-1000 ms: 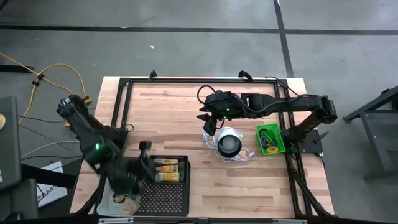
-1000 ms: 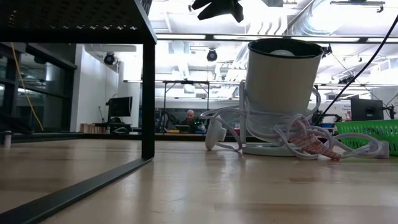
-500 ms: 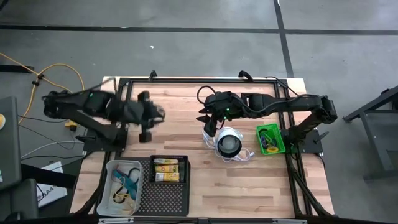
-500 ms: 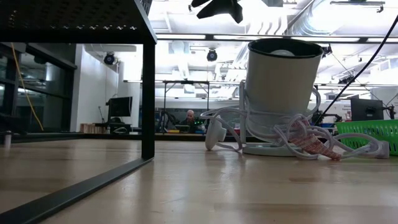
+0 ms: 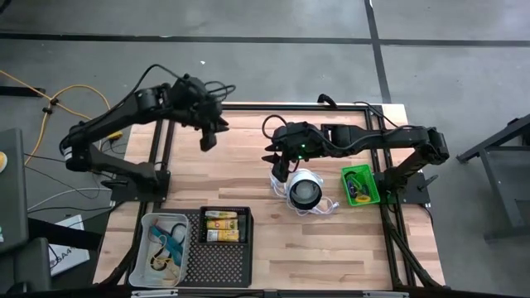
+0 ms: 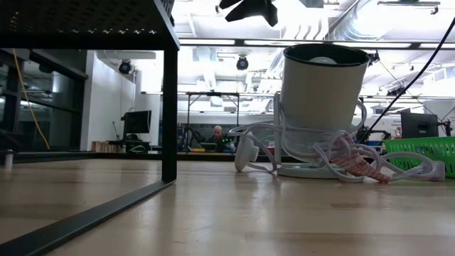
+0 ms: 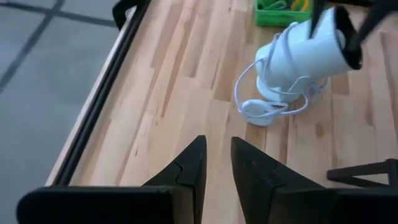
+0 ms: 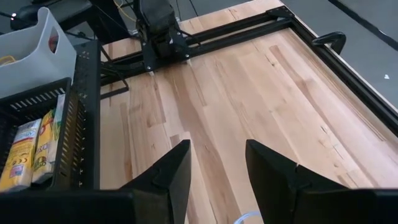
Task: Pick & Place Office Desk Supplies
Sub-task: Put the green bin on the shelf
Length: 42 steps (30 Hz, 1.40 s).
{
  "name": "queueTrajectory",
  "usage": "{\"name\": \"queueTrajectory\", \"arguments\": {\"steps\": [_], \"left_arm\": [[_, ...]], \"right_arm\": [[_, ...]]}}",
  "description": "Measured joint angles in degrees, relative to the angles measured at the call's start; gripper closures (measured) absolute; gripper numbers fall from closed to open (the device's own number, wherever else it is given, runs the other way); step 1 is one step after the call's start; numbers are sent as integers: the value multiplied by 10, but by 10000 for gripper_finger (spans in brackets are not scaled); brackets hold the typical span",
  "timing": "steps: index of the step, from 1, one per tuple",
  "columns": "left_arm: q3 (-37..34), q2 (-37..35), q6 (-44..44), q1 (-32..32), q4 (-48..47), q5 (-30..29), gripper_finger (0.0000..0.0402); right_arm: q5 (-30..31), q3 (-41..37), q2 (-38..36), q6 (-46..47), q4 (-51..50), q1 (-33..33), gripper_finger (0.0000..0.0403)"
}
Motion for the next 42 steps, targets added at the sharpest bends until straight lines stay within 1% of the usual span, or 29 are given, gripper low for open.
{"name": "queueTrajectory", "arguments": {"steps": [4,7,10,15,18,23,26,29,32,35,37,42], "left_arm": [[0,17,10,44,0,39,331],[0,26,14,59,0,50,331],[0,32,9,63,4,37,331],[0,33,47,80,4,29,331],[0,32,48,117,5,67,331],[-12,13,53,196,6,177,331],[-46,-15,56,237,13,229,331],[-115,-59,46,256,63,261,332],[-197,-112,23,263,132,264,332],[-257,-164,-3,265,193,257,332],[-274,-189,-11,265,212,245,332],[-276,-225,-11,265,215,235,332]], "right_arm": [[-12,0,0,-15,-15,0,262],[-24,0,0,-21,-26,0,262],[-30,0,0,-29,-34,0,262],[-30,0,0,-29,-64,0,262],[-30,0,0,-29,-75,0,262],[-38,0,0,-29,-81,4,262],[-44,0,0,-29,-85,11,262],[-45,0,0,-28,-92,22,262],[-45,0,0,-25,-112,32,262],[-45,0,0,-15,-148,45,262],[-43,0,0,6,-178,52,262],[-38,-1,-4,43,-242,69,262]]}}
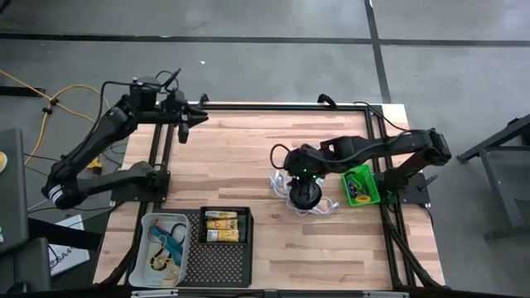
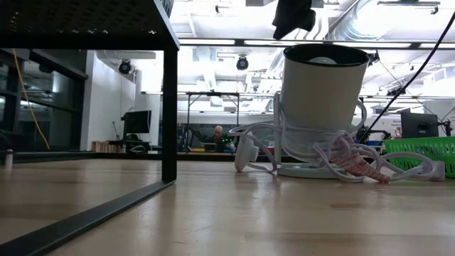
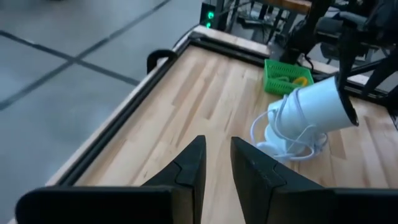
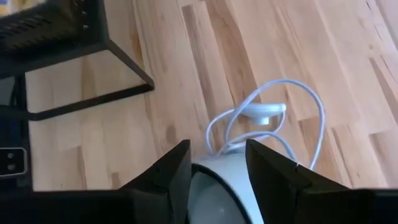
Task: Pick & Place Office Desk Supplies
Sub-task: Put the green bin on the shelf
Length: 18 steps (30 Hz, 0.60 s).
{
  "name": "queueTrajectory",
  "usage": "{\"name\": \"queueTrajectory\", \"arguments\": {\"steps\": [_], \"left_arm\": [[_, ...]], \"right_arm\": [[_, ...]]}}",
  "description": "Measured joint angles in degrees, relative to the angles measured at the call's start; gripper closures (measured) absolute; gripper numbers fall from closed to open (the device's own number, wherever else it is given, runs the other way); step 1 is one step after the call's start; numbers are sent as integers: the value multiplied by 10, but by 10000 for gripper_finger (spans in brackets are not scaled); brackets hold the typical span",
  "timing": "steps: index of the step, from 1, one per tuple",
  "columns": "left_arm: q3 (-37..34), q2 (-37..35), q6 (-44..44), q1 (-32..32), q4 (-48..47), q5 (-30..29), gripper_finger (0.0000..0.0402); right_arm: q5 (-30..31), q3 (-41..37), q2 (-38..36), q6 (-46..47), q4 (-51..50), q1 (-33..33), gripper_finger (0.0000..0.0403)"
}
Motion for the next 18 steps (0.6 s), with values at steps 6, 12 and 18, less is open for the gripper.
{"name": "queueTrajectory", "arguments": {"steps": [6,12,18], "left_arm": [[0,-6,-8,0,9,-1,332],[0,-5,-10,0,8,-2,332],[0,-5,-10,0,8,-1,332]], "right_arm": [[7,0,-9,7,16,21,262],[26,1,-21,17,24,36,262],[15,2,-34,75,17,78,262]]}}
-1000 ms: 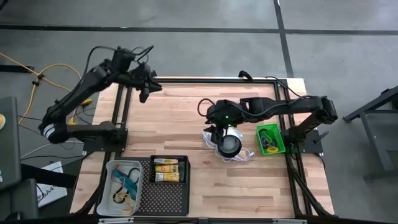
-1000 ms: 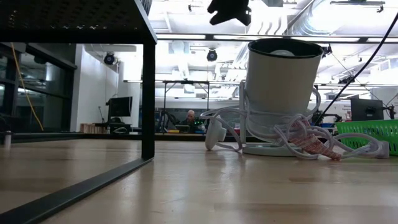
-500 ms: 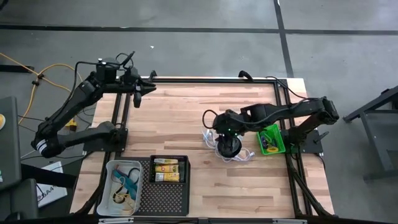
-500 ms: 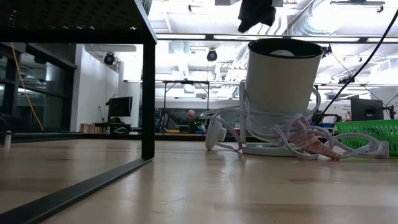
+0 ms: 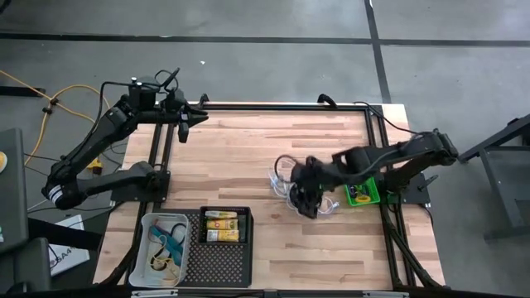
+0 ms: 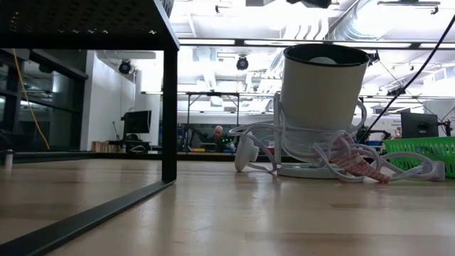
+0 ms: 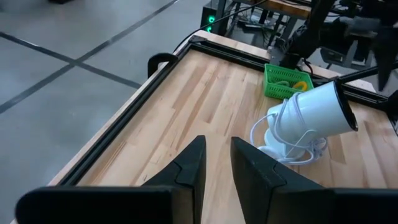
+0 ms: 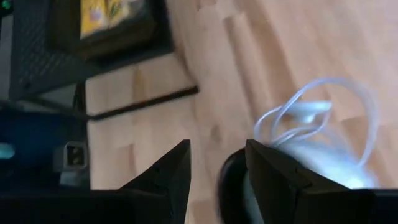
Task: Pick & Place Office Desk Supplies
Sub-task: Put the green bin on the shelf
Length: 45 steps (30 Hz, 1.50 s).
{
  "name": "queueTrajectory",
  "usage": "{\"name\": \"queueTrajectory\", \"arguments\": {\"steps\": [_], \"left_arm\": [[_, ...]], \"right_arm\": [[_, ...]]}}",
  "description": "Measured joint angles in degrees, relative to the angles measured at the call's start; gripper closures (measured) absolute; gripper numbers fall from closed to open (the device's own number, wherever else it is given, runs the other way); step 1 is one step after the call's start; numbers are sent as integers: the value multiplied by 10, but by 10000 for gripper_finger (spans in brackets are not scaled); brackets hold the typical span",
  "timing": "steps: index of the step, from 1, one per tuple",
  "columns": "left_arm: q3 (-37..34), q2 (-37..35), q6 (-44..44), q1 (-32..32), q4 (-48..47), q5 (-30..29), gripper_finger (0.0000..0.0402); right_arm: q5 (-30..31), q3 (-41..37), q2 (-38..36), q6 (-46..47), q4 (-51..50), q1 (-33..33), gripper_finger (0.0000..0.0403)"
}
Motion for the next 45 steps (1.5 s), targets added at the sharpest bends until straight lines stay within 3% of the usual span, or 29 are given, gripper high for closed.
{"name": "queueTrajectory", "arguments": {"steps": [6,11,28,45], "left_arm": [[0,0,0,0,0,0,332],[0,0,0,0,0,0,332],[0,0,0,0,0,0,332],[0,0,0,0,0,0,332]], "right_arm": [[4,0,7,98,-35,66,262],[49,-1,9,181,-79,121,262],[106,-1,9,385,-274,242,262],[79,-171,7,402,-286,315,262]]}}
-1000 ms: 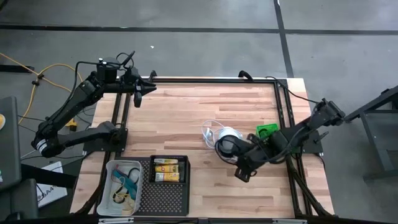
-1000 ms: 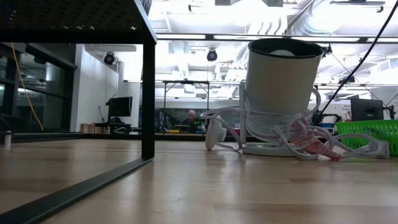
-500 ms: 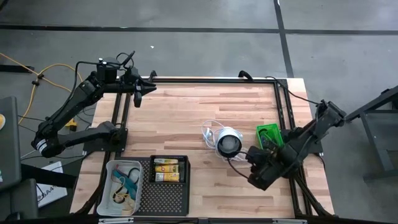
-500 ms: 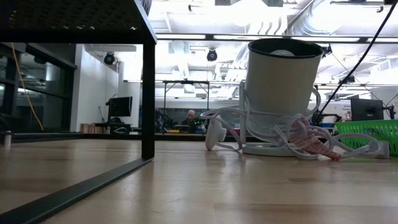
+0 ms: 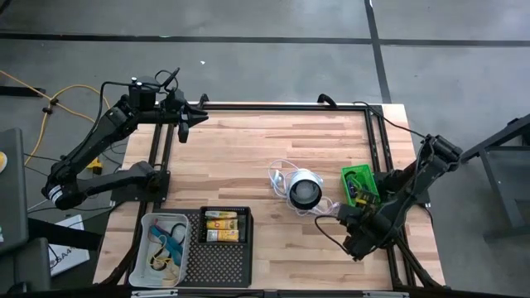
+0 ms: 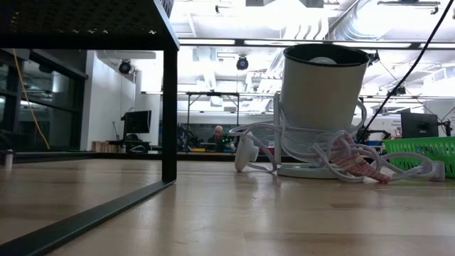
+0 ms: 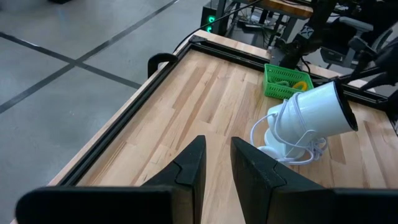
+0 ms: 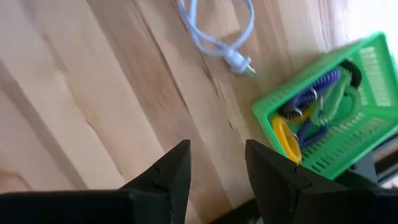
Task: Pick & Place Office Desk Supplies
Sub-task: Put the green bin on the shelf
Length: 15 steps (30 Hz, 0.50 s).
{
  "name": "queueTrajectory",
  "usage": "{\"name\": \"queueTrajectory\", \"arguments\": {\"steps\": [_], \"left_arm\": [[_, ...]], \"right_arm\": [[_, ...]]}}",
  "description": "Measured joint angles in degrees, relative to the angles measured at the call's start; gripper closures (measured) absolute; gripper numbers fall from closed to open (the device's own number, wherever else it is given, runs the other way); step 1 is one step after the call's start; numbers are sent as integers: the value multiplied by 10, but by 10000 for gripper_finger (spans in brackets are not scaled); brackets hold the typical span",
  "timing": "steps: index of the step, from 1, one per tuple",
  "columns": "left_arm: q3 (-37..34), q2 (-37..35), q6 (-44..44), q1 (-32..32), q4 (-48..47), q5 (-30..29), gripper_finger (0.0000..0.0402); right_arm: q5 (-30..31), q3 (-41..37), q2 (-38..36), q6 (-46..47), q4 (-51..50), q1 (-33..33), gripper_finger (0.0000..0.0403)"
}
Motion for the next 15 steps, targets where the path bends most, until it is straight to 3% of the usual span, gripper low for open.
{"name": "queueTrajectory", "arguments": {"steps": [10,15], "left_arm": [[0,0,0,0,0,0,332],[0,0,0,0,0,0,332]], "right_arm": [[-6,-108,-52,103,38,33,262],[-8,-162,-105,176,62,2,262]]}}
